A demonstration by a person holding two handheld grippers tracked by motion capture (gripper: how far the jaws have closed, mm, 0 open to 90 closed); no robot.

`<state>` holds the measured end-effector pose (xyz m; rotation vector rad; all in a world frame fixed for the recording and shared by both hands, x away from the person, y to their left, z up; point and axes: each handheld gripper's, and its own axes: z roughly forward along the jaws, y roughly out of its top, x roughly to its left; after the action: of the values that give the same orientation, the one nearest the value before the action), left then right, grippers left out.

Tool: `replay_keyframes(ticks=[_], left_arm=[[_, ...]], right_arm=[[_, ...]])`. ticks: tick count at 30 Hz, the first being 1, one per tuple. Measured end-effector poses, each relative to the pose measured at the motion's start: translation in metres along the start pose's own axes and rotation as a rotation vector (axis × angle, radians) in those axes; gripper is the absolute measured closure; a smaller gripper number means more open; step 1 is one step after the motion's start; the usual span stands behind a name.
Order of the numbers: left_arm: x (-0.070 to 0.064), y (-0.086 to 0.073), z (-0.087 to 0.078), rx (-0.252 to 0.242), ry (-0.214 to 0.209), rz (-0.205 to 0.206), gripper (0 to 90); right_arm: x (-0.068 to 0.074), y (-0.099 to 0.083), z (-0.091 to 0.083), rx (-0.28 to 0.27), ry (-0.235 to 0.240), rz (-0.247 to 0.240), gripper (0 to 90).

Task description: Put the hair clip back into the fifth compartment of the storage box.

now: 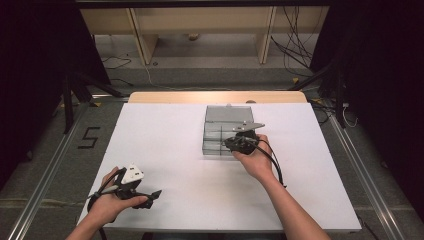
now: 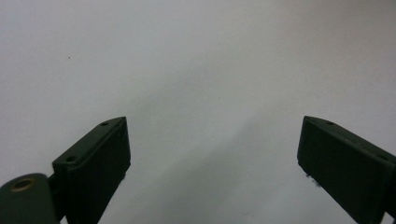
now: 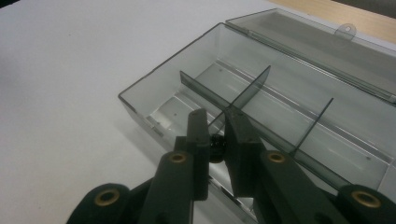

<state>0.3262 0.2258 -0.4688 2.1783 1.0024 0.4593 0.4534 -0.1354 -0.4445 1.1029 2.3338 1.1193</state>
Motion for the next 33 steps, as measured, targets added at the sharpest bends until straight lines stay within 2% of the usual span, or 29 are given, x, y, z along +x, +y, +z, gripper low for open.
replay_keyframes(ticks=[9,33], left_arm=[[0.000,0.000,0.000,-0.001,0.001,0.000,9.1],[0.000,0.000,0.000,-0.001,0.000,0.001,9.2]], right_arm=[[-0.009,0.000,0.005,0.017,-0.008,0.024,81.2],[-0.014,0.000,0.019,0.065,-0.023,0.053,81.0]])
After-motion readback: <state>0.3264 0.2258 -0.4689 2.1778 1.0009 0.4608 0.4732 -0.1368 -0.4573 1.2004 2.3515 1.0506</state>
